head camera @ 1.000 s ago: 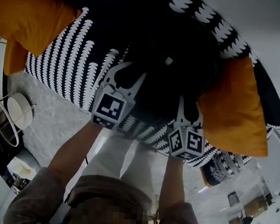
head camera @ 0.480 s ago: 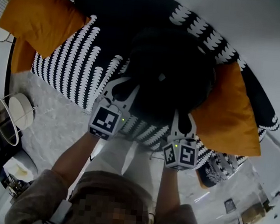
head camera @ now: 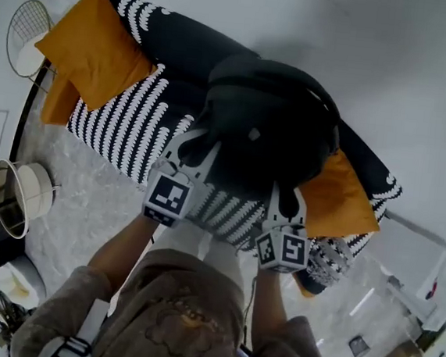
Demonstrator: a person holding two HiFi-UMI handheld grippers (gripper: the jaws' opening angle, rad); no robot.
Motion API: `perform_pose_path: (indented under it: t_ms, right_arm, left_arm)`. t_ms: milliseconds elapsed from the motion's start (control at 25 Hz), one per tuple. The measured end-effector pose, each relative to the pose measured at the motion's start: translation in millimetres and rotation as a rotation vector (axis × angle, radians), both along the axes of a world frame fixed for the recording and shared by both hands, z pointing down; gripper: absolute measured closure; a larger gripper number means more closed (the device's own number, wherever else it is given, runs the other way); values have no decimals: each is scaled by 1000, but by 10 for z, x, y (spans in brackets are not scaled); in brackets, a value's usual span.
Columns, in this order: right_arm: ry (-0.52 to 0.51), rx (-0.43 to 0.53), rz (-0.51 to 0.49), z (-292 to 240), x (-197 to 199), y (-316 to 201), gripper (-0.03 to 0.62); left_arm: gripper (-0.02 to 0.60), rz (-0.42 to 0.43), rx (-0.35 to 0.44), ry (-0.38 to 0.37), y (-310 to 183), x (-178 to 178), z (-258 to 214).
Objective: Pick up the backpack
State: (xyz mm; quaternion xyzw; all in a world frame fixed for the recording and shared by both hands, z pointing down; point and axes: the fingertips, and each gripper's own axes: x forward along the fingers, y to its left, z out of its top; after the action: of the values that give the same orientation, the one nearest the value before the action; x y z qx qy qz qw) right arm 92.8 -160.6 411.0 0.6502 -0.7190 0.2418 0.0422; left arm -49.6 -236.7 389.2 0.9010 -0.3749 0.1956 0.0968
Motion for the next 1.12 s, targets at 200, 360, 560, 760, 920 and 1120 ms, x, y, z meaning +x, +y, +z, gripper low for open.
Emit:
perform_pose_path:
  t_ms: [200,360,560,760,920,1120]
  right_arm:
    - [9,25,-16,-712,106,378,537]
    - [-1,33,-49,-994,173,750,538]
    - [28,44,-129,-1230,294,1073,537]
    - [22,59,-168,-1425,207,1439,537]
    - [9,75,-165,-1523,21,1769,537]
    - [-2,103,-130,-1570,-237,2307,537]
  left_arm:
    - [522,-40,37,13,410,74,-679]
    - [522,-68,24,19,851,101,-947]
    - [522,-132,20,34,1285,184,-1139]
    - [522,-152,36,40,1700,85,-1350]
    - [522,-143,56,36,2017,-94,-1488]
    - [522,-110,77,36,2537,-343,-1565]
